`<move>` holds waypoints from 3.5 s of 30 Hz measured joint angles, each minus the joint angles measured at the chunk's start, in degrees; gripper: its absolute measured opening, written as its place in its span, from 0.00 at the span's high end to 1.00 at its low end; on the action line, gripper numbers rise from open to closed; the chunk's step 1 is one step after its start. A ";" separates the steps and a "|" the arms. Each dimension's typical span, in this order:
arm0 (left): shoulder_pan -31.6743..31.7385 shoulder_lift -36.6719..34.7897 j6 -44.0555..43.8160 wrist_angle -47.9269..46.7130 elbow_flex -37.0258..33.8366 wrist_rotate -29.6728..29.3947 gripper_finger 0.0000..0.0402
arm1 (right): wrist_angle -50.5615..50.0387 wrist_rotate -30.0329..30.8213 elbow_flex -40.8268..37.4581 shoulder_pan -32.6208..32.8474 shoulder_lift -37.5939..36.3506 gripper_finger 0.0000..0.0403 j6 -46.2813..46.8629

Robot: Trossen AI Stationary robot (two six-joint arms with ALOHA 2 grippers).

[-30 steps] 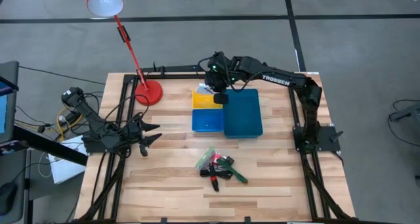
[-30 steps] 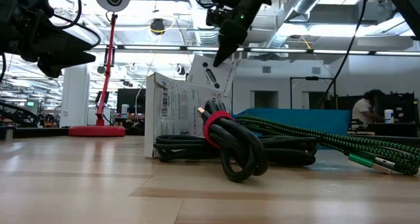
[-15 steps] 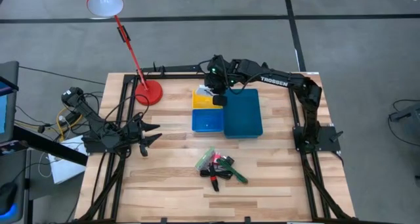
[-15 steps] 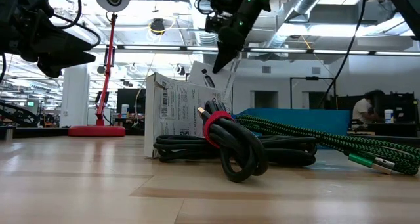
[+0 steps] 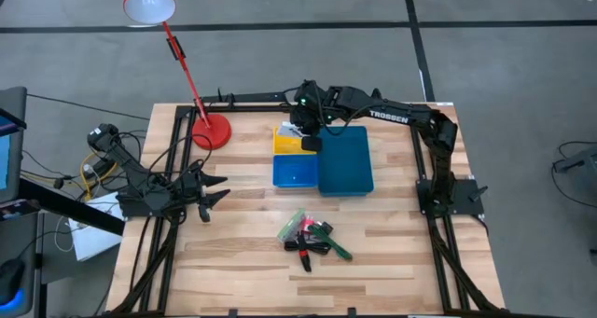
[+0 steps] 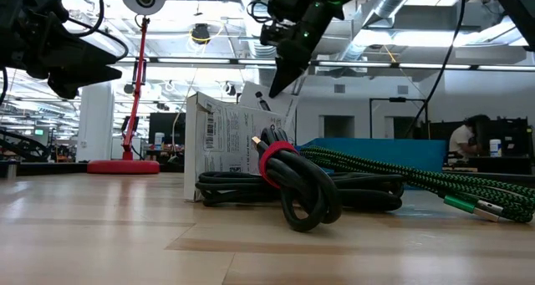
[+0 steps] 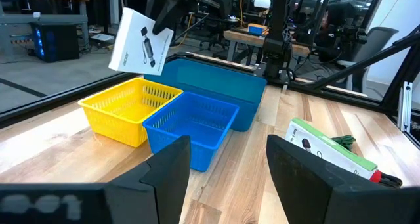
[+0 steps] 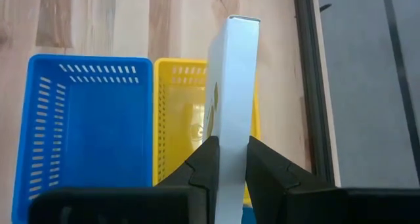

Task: Pick and place items into bin
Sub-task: Put the right card reader box into the yellow bin, then put the card reader box into the yellow bin

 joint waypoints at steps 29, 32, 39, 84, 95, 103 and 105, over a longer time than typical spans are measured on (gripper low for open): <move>0.00 -0.02 -0.02 0.00 0.02 0.00 0.53 | 0.22 -1.23 -3.32 0.00 -0.02 0.86 -0.71; 0.00 -0.01 0.00 0.00 0.02 0.00 0.53 | 0.22 -1.22 -3.30 0.00 -0.02 0.86 -1.10; 0.00 -0.02 0.00 0.00 0.00 0.00 0.53 | 0.88 -1.21 -3.28 0.11 -0.02 0.86 -1.14; 0.00 -0.02 0.00 0.00 0.00 0.00 0.53 | 0.85 -1.23 -3.23 0.15 -0.02 0.80 -1.01; 0.00 0.00 0.00 0.02 0.00 0.00 0.53 | 0.87 -1.21 -3.23 0.15 -0.02 0.73 -1.01; 0.00 -0.02 0.00 0.00 0.00 0.00 0.53 | 2.42 -1.11 -3.23 0.15 -0.02 0.58 0.00; 0.00 -0.02 0.00 0.00 0.00 0.00 0.53 | 3.09 -1.09 -3.23 0.15 -0.02 0.56 0.03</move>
